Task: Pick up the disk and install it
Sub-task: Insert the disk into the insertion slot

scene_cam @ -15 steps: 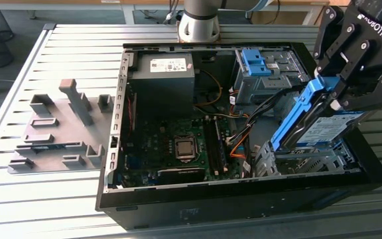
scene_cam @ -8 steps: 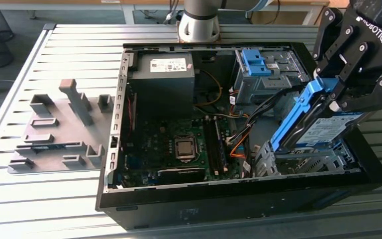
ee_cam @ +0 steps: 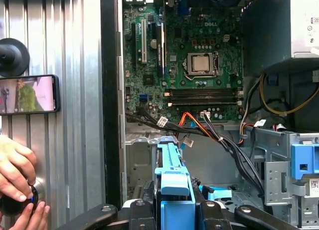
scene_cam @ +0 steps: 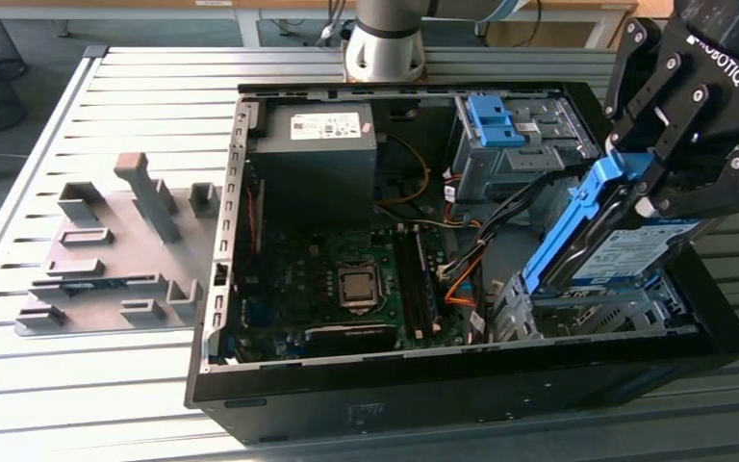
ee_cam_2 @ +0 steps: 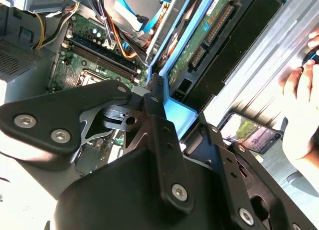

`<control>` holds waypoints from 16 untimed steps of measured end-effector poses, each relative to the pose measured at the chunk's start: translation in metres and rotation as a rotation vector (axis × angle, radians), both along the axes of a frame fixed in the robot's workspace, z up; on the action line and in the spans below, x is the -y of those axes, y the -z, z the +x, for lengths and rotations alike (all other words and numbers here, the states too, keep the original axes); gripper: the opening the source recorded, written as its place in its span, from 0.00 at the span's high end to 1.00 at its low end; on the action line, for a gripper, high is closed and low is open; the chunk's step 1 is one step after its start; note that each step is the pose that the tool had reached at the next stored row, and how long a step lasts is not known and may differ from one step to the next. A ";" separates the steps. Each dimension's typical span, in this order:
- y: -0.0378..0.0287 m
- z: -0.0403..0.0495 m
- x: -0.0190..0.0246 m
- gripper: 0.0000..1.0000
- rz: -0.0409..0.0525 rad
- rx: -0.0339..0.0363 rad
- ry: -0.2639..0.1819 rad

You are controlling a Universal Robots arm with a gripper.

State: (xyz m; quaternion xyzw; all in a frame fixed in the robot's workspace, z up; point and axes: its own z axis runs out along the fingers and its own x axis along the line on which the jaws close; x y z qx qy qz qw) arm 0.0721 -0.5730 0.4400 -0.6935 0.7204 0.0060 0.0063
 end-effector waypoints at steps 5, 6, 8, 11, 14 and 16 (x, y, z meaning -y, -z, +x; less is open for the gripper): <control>0.0006 0.0000 0.0000 0.63 0.0000 0.0000 0.005; 0.0010 0.0000 0.0000 0.63 0.0001 -0.0001 0.005; 0.0011 0.0000 0.0000 0.63 0.0000 -0.0001 0.005; 0.0013 0.0000 0.0000 0.63 0.0001 -0.0001 0.003; 0.0016 0.0000 -0.0004 0.63 0.0004 -0.0001 -0.002; 0.0016 0.0000 -0.0010 0.63 0.0000 -0.0001 -0.002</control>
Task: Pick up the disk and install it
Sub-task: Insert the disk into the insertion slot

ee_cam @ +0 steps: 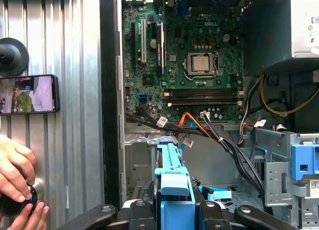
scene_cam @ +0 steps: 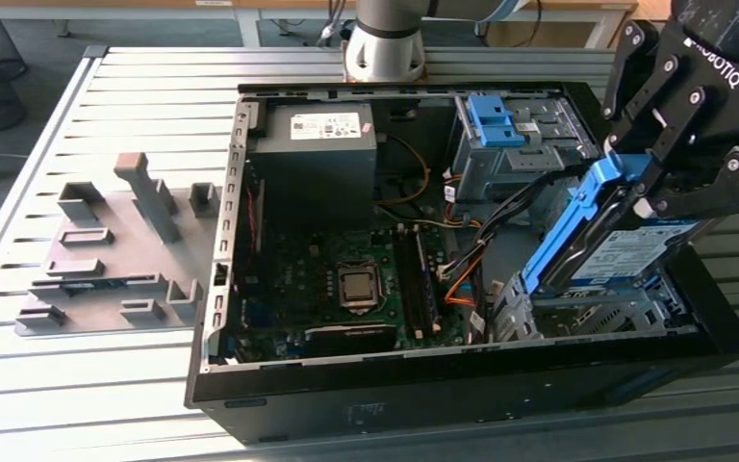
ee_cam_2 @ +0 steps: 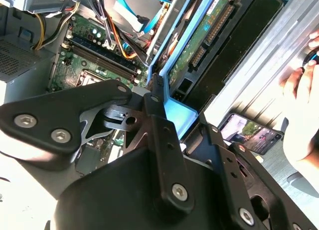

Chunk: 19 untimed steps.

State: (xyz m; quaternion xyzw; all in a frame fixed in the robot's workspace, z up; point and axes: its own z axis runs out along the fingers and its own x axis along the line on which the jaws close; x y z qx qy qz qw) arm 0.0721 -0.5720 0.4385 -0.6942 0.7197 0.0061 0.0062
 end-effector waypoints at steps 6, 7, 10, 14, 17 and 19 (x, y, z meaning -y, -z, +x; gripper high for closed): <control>0.0007 0.0000 -0.0010 0.63 0.0000 0.0000 0.000; 0.0008 0.0000 -0.0010 0.63 -0.0001 0.0000 0.000; 0.0017 0.0000 -0.0011 0.63 0.0000 0.0000 0.000; 0.0036 0.0000 -0.0010 0.63 0.0001 0.0000 0.000; 0.0054 0.0000 -0.0010 0.63 0.0001 0.0000 0.000; 0.0067 0.0000 -0.0010 0.63 0.0000 0.0000 0.000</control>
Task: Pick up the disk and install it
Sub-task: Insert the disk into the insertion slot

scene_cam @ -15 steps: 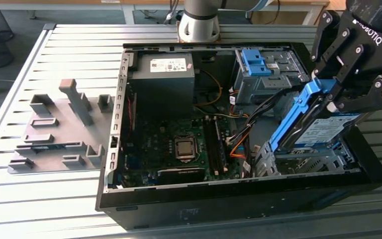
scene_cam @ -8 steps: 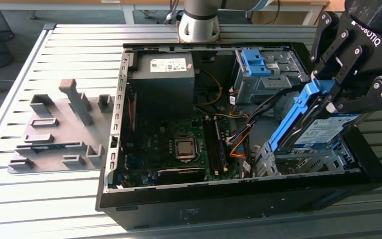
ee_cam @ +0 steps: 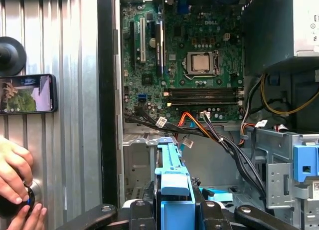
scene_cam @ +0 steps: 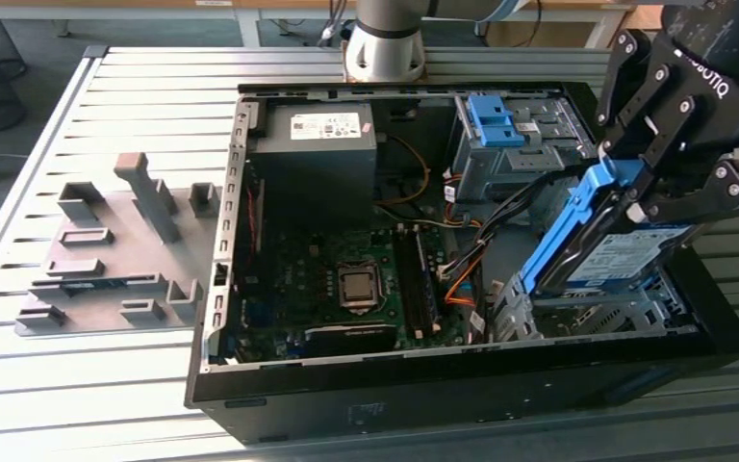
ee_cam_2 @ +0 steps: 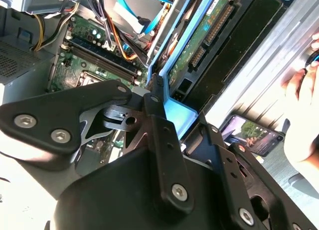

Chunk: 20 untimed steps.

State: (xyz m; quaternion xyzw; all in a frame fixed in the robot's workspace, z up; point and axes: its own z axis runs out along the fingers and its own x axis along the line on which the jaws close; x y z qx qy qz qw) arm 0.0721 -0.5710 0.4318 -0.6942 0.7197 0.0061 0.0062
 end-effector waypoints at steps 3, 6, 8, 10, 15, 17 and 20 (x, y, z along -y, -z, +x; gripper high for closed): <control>0.0023 0.0000 0.0000 0.63 0.0000 0.0000 0.000; 0.0051 0.0000 0.0000 0.63 0.0000 0.0001 0.000; 0.0068 0.0000 0.0000 0.63 0.0001 0.0001 0.000; 0.0081 0.0000 0.0000 0.63 0.0000 0.0001 0.000; 0.0082 0.0000 0.0000 0.63 0.0000 0.0001 0.000; 0.0082 0.0000 0.0000 0.63 0.0000 0.0000 0.000; 0.0083 0.0000 0.0000 0.63 0.0000 0.0001 0.000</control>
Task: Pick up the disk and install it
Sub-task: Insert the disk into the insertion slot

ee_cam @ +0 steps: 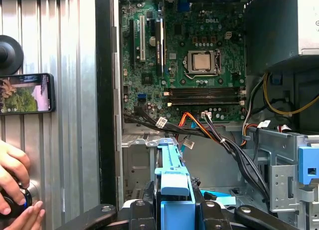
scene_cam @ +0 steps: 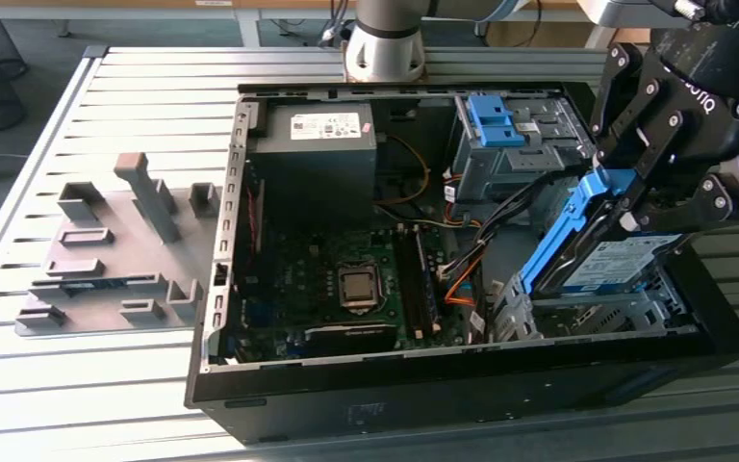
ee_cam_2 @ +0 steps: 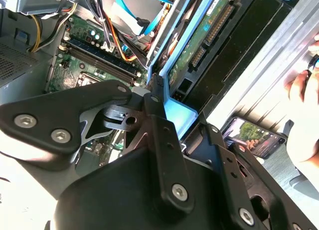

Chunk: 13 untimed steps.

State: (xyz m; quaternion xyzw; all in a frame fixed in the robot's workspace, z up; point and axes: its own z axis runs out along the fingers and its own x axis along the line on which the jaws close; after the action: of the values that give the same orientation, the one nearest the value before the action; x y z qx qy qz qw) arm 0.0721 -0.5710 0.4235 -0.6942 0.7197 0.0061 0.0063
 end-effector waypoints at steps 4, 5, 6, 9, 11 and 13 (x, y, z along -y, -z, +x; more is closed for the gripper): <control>0.0006 0.0000 0.0000 0.63 0.0002 0.0000 0.000; 0.0008 0.0000 0.0000 0.62 -0.0001 -0.0001 0.000; 0.0014 0.0000 0.0000 0.62 -0.0001 -0.0001 0.000; 0.0049 0.0000 0.0001 0.56 0.0000 0.0001 0.000; 0.0086 0.0000 0.0000 0.56 0.0000 0.0001 0.000; 0.0122 0.0000 0.0000 0.56 0.0000 0.0001 0.000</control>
State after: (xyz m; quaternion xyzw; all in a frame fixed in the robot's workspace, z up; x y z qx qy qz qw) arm 0.0721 -0.5710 0.4113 -0.6942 0.7197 0.0061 0.0063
